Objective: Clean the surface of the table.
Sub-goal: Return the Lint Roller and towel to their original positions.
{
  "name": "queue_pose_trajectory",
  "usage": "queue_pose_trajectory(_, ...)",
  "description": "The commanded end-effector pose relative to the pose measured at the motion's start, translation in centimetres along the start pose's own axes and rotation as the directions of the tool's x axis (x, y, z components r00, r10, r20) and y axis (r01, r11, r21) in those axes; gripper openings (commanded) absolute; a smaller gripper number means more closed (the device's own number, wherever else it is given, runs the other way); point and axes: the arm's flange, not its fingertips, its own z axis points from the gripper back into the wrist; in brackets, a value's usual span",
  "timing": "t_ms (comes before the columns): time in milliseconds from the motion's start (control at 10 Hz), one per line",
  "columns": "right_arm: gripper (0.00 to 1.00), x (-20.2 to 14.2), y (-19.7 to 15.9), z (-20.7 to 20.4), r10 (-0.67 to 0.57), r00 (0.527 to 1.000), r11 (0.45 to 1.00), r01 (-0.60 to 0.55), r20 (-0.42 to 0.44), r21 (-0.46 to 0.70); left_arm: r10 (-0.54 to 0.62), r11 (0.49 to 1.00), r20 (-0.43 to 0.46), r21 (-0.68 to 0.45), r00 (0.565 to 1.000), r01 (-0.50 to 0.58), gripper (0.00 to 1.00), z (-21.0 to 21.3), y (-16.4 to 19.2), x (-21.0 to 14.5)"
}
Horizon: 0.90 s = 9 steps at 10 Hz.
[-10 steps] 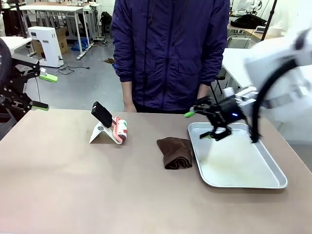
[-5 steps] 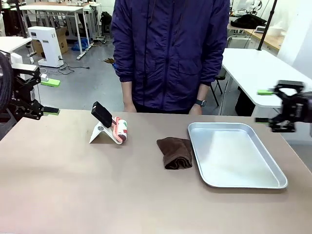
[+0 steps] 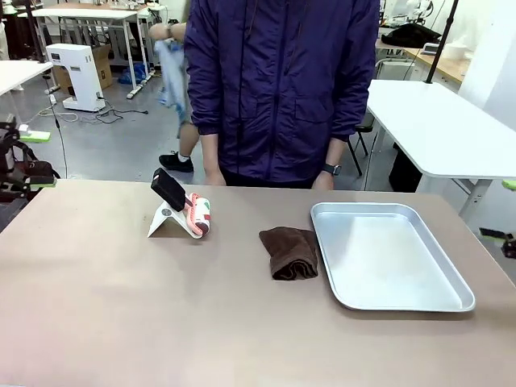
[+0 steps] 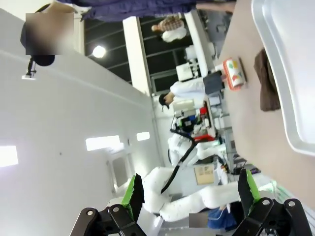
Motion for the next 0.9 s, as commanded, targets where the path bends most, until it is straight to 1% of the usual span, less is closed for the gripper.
queue_pose_trajectory(0,1.0,0.4,1.3,-0.7,0.017,0.999,1.0,-0.016,0.039,-0.019,0.003,1.0,-0.093,0.013,0.996,-0.002,1.0,0.3,1.5,0.6)
queue_pose_trajectory(100,1.0,0.4,1.3,-0.7,0.017,0.999,1.0,-0.016,0.039,-0.019,0.0,1.0,0.0,0.0,1.0,0.0,1.0,0.0,0.0,0.0)
queue_pose_trajectory(800,1.0,0.4,1.3,-0.7,0.017,0.999,1.0,-0.016,0.039,-0.019,0.0,1.0,0.0,0.0,1.0,0.0,1.0,0.0,0.0,0.0)
